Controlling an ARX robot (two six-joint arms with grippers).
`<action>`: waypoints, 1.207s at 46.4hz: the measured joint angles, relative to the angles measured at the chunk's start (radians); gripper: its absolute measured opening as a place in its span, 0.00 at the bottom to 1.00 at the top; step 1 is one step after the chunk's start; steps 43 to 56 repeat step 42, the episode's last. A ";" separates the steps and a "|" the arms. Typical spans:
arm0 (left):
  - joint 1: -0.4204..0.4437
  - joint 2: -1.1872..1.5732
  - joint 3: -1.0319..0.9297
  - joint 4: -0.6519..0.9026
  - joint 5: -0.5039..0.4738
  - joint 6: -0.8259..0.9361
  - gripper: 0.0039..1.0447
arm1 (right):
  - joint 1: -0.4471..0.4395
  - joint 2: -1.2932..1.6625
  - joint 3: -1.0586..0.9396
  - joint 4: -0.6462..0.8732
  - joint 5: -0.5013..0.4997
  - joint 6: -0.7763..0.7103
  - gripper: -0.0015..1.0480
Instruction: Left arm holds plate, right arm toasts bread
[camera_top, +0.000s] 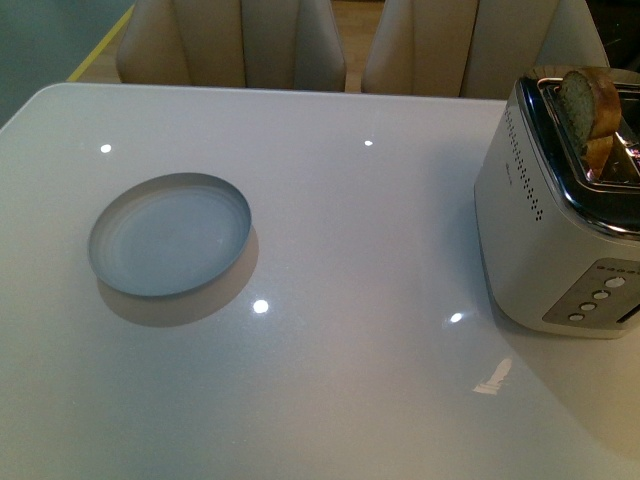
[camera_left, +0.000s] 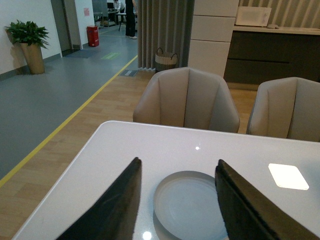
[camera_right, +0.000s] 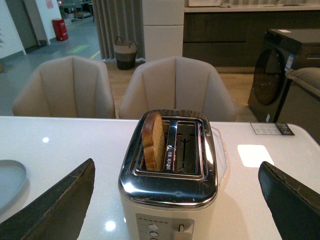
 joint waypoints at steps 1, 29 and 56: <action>0.000 0.000 0.000 0.000 0.000 0.000 0.52 | 0.000 0.000 0.000 0.000 0.000 0.000 0.91; 0.000 0.000 0.000 0.000 0.000 0.002 0.93 | 0.000 0.000 0.000 0.000 0.000 0.000 0.91; 0.000 0.000 0.000 0.000 0.000 0.002 0.93 | 0.000 0.000 0.000 0.000 0.000 0.000 0.91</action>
